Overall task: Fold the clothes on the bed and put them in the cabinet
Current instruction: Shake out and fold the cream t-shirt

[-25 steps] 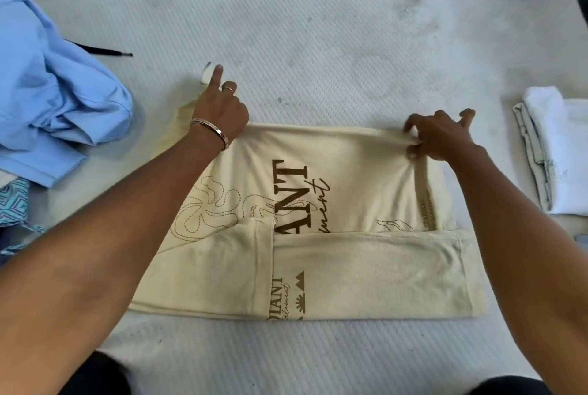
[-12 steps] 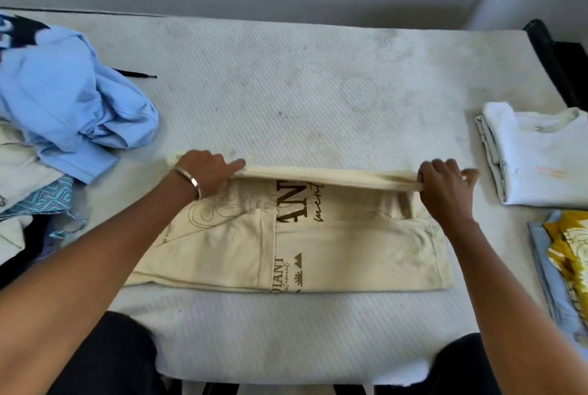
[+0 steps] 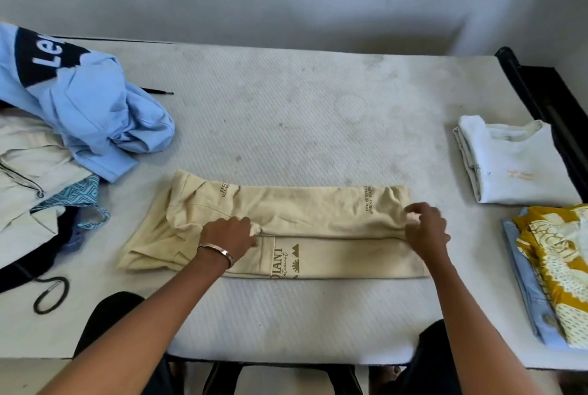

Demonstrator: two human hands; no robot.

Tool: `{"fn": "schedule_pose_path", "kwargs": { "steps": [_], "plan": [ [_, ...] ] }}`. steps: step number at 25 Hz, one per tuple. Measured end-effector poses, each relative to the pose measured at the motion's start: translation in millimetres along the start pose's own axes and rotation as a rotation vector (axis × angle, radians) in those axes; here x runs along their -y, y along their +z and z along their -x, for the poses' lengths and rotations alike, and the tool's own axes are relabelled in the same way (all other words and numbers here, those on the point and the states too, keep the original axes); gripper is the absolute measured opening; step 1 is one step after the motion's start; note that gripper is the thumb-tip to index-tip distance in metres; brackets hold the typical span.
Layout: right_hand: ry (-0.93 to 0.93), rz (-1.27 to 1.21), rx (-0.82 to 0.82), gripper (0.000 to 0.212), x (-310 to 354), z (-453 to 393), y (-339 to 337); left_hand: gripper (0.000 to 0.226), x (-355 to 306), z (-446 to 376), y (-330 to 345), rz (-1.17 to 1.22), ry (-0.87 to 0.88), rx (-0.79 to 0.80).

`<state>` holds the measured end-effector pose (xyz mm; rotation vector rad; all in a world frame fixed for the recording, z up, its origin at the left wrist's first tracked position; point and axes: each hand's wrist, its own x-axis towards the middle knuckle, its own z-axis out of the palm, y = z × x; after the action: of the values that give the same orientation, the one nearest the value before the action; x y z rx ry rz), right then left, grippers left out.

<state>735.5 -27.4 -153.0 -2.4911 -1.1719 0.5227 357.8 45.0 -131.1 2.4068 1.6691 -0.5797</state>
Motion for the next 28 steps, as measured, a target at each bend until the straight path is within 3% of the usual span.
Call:
{"fn": "schedule_pose_path", "kwargs": {
  "steps": [2, 3, 5, 9, 13, 15, 17, 19, 20, 22, 24, 26, 28],
  "plan": [
    [0.134, -0.287, -0.196, 0.021, 7.9, -13.7, -5.6, 0.033, -14.1, -14.9, 1.0, 0.079, 0.136, -0.226],
    [0.197, -0.321, -0.203, 0.024, 13.2, -23.7, -5.1, 0.026, -22.1, -24.8, 0.5, 0.130, 0.198, -0.253],
    [0.311, -0.258, -0.093, 0.038, 25.1, -40.7, -1.5, 0.028, -43.9, -46.6, 0.2, 0.213, 0.211, -0.145],
    [0.470, -0.205, 0.103, 0.045, 39.3, -65.7, 14.2, 0.069, -85.0, -66.7, 18.1, 0.224, 0.092, 0.195],
    [0.751, -1.030, -0.013, 0.009, 35.5, -85.0, -2.0, 0.075, -87.2, -68.1, 27.1, 0.255, 0.063, 0.241],
    [0.781, -1.229, -0.133, 0.013, 24.0, -90.0, 0.4, 0.079, -87.5, -72.6, 27.6, 0.274, 0.068, 0.255],
    [0.659, -1.124, -0.266, 0.012, 20.7, -85.0, 7.3, 0.083, -89.4, -74.3, 27.0, 0.277, 0.071, 0.277],
    [0.407, -0.853, -0.361, 0.018, 19.9, -82.3, 15.5, 0.084, -89.1, -75.8, 26.5, 0.268, 0.072, 0.282],
    [0.260, -0.696, -0.297, 0.030, 19.6, -82.8, 18.2, 0.084, -88.0, -76.2, 25.9, 0.270, 0.075, 0.291],
    [0.063, -0.272, 0.020, 0.055, 19.6, -89.9, 19.6, 0.083, -86.7, -77.9, 25.0, 0.298, 0.080, 0.311],
    [0.044, 0.079, 0.269, 0.062, 19.5, -93.3, 15.2, 0.083, -86.5, -79.0, 23.3, 0.309, 0.079, 0.337],
    [0.138, -0.038, 0.328, 0.036, 16.5, -91.8, 8.2, 0.084, -87.6, -80.4, 23.4, 0.310, 0.078, 0.345],
    [0.239, -0.425, 0.344, 0.011, 12.0, -89.0, 0.1, 0.087, -87.6, -82.0, 23.1, 0.323, 0.077, 0.358]
  ]
}}
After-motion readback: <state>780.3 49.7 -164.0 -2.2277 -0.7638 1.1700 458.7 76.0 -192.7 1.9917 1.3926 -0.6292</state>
